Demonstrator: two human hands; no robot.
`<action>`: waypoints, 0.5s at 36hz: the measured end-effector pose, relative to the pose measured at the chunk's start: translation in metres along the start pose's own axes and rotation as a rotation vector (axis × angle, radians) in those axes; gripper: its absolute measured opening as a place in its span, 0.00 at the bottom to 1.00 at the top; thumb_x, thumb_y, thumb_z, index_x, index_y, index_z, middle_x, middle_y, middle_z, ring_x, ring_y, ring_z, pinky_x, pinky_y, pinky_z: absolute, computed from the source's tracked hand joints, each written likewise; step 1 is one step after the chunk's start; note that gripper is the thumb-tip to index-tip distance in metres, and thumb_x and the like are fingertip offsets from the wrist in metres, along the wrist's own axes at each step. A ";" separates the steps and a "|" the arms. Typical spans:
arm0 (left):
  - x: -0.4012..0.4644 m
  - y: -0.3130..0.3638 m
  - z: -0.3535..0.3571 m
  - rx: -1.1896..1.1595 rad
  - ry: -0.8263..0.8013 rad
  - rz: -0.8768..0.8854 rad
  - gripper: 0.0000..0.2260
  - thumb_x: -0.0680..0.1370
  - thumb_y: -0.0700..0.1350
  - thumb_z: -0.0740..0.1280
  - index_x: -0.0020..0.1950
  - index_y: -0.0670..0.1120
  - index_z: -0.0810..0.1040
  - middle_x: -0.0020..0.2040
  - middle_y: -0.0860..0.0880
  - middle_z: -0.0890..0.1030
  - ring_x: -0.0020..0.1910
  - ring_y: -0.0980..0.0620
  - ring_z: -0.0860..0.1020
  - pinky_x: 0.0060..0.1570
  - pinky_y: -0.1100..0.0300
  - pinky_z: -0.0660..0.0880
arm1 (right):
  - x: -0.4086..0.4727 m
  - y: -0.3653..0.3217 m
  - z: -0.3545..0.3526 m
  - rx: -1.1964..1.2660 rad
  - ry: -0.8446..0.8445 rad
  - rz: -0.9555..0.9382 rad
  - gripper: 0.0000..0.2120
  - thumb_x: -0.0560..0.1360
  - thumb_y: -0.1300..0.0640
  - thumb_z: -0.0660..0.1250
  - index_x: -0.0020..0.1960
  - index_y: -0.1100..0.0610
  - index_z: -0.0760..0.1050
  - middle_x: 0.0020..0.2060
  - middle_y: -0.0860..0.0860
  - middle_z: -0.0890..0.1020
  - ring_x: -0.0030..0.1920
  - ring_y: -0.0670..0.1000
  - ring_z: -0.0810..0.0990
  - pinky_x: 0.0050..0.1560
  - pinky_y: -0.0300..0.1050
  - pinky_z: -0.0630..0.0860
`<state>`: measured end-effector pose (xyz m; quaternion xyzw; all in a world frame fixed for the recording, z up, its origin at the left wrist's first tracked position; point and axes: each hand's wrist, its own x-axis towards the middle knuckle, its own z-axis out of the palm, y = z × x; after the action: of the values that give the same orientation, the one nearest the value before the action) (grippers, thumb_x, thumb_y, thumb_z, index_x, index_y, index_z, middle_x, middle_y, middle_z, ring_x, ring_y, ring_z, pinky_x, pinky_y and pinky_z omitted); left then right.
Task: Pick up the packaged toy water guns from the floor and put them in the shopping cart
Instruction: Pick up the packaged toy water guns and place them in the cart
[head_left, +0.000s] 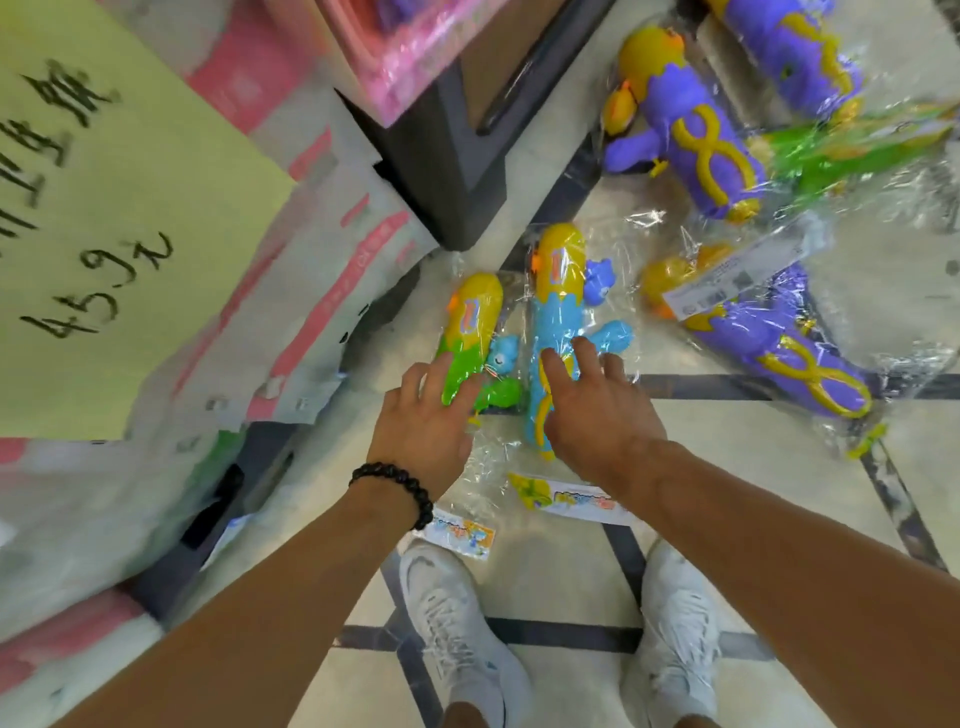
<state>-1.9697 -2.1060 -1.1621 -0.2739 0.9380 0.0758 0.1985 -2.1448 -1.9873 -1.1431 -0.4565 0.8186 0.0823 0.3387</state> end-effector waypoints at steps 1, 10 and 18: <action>0.004 -0.002 0.010 0.006 -0.003 -0.009 0.33 0.68 0.52 0.76 0.72 0.54 0.70 0.73 0.43 0.68 0.65 0.38 0.69 0.52 0.44 0.75 | 0.009 0.000 0.009 0.036 0.001 0.018 0.34 0.80 0.52 0.62 0.80 0.51 0.50 0.78 0.59 0.51 0.74 0.67 0.61 0.63 0.64 0.75; 0.036 -0.014 0.080 0.011 -0.077 -0.130 0.37 0.76 0.63 0.67 0.80 0.59 0.52 0.81 0.44 0.51 0.74 0.36 0.60 0.63 0.40 0.71 | 0.082 0.002 0.079 0.139 -0.011 0.182 0.43 0.80 0.54 0.64 0.80 0.43 0.36 0.80 0.53 0.33 0.78 0.73 0.46 0.65 0.77 0.67; 0.063 -0.017 0.125 -0.167 -0.152 -0.203 0.46 0.75 0.62 0.70 0.78 0.68 0.37 0.81 0.42 0.41 0.71 0.37 0.65 0.57 0.40 0.78 | 0.115 0.010 0.122 0.289 0.085 0.196 0.52 0.77 0.53 0.71 0.81 0.42 0.33 0.78 0.61 0.33 0.75 0.77 0.53 0.69 0.67 0.66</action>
<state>-1.9672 -2.1194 -1.3025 -0.3765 0.8781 0.1538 0.2522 -2.1354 -2.0065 -1.3096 -0.3240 0.8762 -0.0231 0.3561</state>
